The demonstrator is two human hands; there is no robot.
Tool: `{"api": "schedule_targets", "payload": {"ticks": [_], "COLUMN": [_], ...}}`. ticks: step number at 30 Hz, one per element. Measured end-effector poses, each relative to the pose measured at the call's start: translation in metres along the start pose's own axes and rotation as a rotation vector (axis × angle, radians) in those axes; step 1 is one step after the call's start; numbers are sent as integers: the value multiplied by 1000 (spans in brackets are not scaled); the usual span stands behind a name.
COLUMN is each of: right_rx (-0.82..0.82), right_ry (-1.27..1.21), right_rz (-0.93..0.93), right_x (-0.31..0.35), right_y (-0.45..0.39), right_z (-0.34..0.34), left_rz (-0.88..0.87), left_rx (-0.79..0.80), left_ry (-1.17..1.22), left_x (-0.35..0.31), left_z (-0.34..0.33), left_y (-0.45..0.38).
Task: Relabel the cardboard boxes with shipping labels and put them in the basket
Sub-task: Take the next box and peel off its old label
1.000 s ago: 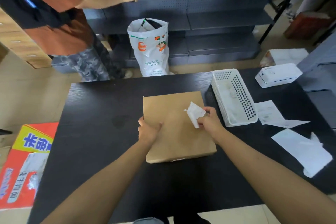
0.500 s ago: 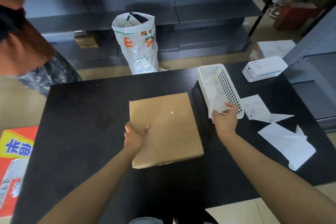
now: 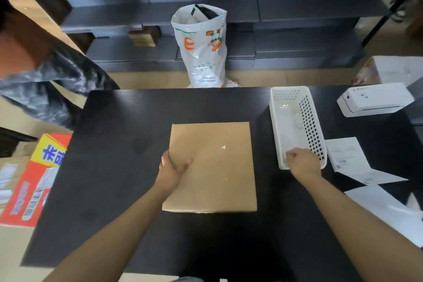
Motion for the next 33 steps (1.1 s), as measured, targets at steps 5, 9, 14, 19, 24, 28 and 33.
{"api": "schedule_targets", "payload": {"ticks": [5, 9, 14, 19, 24, 28, 33], "right_rx": [1, -26, 3, 11, -46, -209, -469], "right_ry": [72, 53, 188, 214, 216, 200, 154], "right_rz": [-79, -76, -54, -87, -122, -98, 135], "right_x": [2, 2, 5, 9, 16, 26, 70], "right_y": [-4, -2, 2, 7, 11, 16, 23], "right_z": [7, 8, 5, 1, 5, 14, 24], "left_rz": [13, 14, 15, 21, 6, -1, -32], "left_rx": [12, 13, 12, 24, 30, 28, -159], "left_ry": [26, 35, 38, 43, 37, 20, -213], "left_x": [-1, -2, -3, -4, -4, -4, -13], "left_z": [0, -1, 0, 0, 0, 0, 1], "left_y": [1, 2, 2, 3, 2, 4, 16]}}
Point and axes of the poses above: each hand's wrist, its own y-axis away from the middle knuckle, its own z-axis out of the back of the hand, x = y × z, the point moved 2 cm from there along -y, towards the middle knuckle, and after that the axes turned 12 degrees about z, right-handed, at the moved point
